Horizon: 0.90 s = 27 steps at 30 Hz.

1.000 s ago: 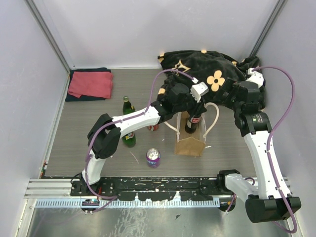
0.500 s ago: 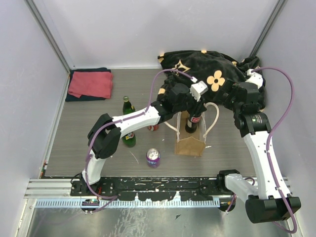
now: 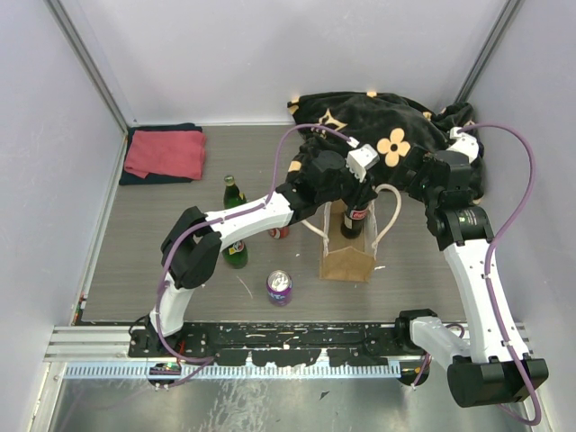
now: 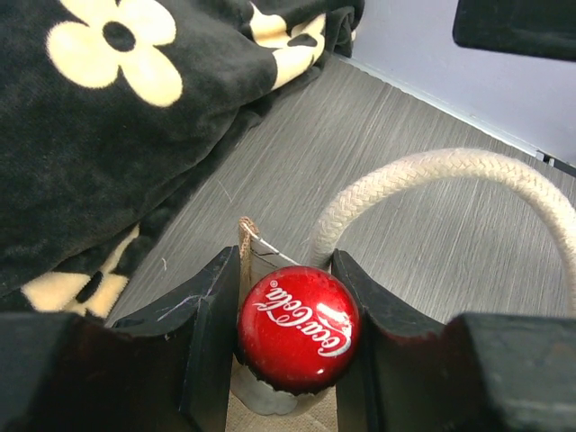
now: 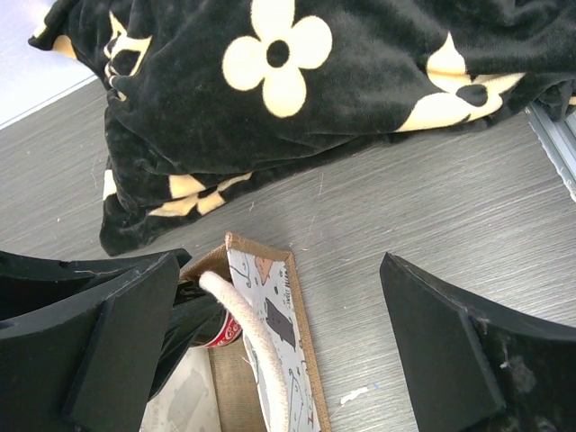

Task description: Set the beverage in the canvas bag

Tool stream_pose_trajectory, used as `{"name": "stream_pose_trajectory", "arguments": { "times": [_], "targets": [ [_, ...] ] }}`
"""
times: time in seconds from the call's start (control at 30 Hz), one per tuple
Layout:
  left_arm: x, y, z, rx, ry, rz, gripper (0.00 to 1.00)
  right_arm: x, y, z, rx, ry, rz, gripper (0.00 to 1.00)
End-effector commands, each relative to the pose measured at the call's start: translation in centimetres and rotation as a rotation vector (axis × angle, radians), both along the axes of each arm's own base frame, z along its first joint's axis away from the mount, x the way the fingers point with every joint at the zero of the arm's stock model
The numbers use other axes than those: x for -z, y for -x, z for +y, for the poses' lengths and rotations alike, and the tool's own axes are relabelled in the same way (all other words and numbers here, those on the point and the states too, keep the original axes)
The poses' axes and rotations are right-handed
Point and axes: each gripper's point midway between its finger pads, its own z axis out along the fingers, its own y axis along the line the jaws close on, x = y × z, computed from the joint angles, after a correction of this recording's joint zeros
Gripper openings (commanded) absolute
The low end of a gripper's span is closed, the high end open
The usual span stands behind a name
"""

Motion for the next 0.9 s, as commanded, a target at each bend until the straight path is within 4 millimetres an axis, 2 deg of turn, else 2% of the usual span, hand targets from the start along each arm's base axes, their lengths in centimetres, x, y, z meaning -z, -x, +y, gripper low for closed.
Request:
{"name": "stream_pose_trajectory", "arguments": {
  "times": [0.0,0.1,0.27,0.7,0.77,0.8,0.87],
  "targets": [
    [-10.3,-1.0,-1.2,-0.014,0.247,-0.172,0.0,-1.7,-0.3,0.0,0.004,-0.012,-0.072,1.0],
    [-10.1,-1.1,-1.2,-0.015,0.248,-0.167,0.0,-1.3,-0.4,0.0,0.005,-0.013,-0.064,1.0],
    [-8.0,-1.2,-1.1,-0.022,0.221,-0.164,0.0,-0.9,-0.4,0.6,-0.025,-0.032,-0.058,1.0],
    [-4.2,-0.9,-0.7,-0.017,0.147,-0.138,0.03,-1.5,-0.4,0.5,-0.026,-0.023,-0.068,1.0],
    [-4.1,-0.7,-0.6,-0.014,0.142,-0.136,0.11,-1.6,-0.3,0.5,-0.025,-0.022,-0.071,1.0],
    [-4.0,-0.7,-0.6,-0.012,0.138,-0.134,0.19,-1.7,-0.4,0.5,-0.026,-0.02,-0.071,1.0],
    [-3.7,-0.6,-0.6,-0.007,0.129,-0.129,0.42,-1.7,-0.3,0.5,-0.026,-0.023,-0.071,1.0]
  ]
}}
